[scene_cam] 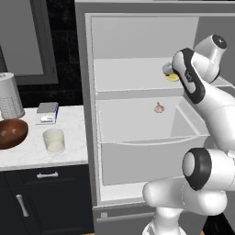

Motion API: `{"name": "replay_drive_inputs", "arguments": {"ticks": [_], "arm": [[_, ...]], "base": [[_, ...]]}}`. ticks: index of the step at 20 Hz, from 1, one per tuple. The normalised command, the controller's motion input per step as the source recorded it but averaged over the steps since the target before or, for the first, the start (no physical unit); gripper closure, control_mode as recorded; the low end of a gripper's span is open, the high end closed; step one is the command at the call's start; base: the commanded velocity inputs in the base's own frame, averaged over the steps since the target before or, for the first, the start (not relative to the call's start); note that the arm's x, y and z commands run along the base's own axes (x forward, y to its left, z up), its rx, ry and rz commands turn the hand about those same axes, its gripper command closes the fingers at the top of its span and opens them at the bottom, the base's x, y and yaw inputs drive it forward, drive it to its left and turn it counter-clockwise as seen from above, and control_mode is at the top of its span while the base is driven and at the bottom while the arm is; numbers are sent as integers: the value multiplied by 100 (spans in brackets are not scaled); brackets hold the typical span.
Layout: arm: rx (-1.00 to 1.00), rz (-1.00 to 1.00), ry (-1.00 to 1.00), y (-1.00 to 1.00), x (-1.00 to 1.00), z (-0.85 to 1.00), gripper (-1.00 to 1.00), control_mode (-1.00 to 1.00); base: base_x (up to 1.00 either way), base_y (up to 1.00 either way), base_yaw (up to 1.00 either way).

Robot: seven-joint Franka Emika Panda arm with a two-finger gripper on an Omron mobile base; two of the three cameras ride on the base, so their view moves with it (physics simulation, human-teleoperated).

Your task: Grab a lemon wedge from the fridge and one ice cube from the ice bowl, and put them in the glass of lemonade.

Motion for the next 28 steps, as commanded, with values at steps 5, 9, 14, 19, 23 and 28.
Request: {"name": "replay_drive_inputs", "arguments": {"ticks": [5,9,14,19,23,28], "arm": [[-5,0,0,7,0,-25,100,-100],[-9,0,0,21,6,-41,100,-100],[0,0,-4,0,-3,-3,100,-100],[3,0,-29,0,-87,24,100,-100],[2,0,-27,7,-100,47,100,-100],[0,7,-2,43,-100,35,100,-100]], "base": [[0,0,0],[0,0,0],[0,0,0],[0,0,0],[0,0,0],[0,0,0]]}}
